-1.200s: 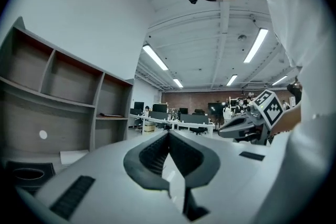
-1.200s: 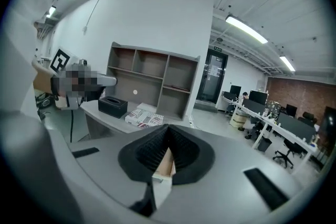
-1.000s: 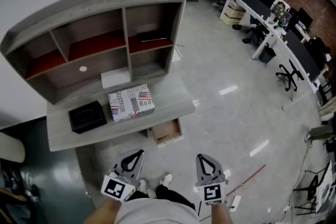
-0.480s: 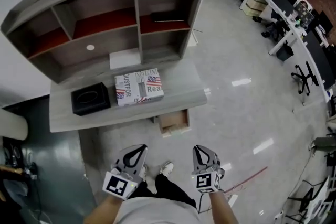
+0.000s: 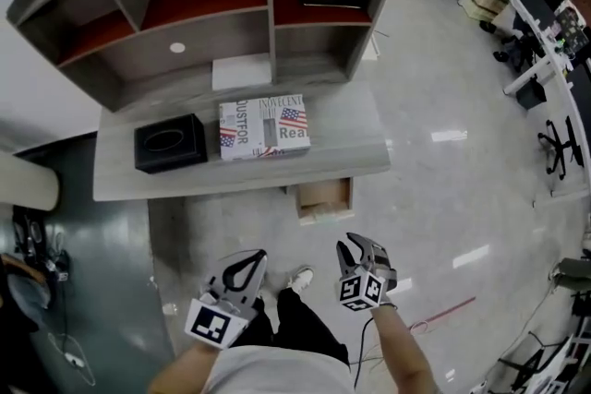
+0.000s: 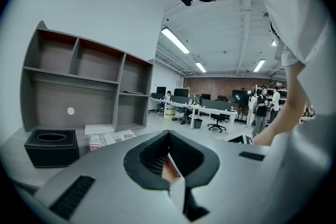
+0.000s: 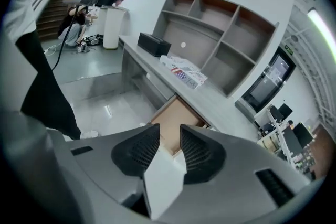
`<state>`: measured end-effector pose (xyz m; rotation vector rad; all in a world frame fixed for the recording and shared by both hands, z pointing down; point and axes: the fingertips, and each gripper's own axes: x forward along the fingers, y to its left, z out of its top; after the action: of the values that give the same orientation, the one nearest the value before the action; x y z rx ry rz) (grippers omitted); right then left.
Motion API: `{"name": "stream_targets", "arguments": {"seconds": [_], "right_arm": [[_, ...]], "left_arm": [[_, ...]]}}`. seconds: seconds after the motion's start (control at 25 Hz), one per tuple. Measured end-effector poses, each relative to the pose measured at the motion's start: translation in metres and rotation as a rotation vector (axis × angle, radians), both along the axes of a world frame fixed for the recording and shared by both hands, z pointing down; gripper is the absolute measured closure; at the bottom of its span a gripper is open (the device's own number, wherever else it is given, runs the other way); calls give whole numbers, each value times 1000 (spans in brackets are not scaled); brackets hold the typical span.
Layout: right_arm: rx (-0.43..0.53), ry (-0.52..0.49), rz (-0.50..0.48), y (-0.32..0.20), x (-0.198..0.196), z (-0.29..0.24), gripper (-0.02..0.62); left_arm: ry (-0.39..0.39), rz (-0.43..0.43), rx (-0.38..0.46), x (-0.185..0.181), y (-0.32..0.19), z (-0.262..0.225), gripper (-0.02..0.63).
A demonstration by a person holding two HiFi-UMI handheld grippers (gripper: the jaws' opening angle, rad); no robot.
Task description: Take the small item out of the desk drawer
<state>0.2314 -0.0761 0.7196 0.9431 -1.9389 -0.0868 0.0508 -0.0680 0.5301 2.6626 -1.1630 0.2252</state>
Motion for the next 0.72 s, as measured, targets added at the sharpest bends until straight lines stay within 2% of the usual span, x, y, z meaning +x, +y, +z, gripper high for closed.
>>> {"name": "stream_targets", "arguments": {"seconds": [0.24, 0.52, 0.72], "right_arm": [[-100, 106, -71, -13, -5, 79, 455], [-243, 206, -122, -20, 0, 156, 390], [-251, 252, -168, -32, -2, 182, 360]], "left_arm": [[-23, -42, -28, -8, 2, 18, 588], [-44, -105, -83, -17, 3, 39, 588], [-64, -140, -105, -23, 4, 51, 588]]}}
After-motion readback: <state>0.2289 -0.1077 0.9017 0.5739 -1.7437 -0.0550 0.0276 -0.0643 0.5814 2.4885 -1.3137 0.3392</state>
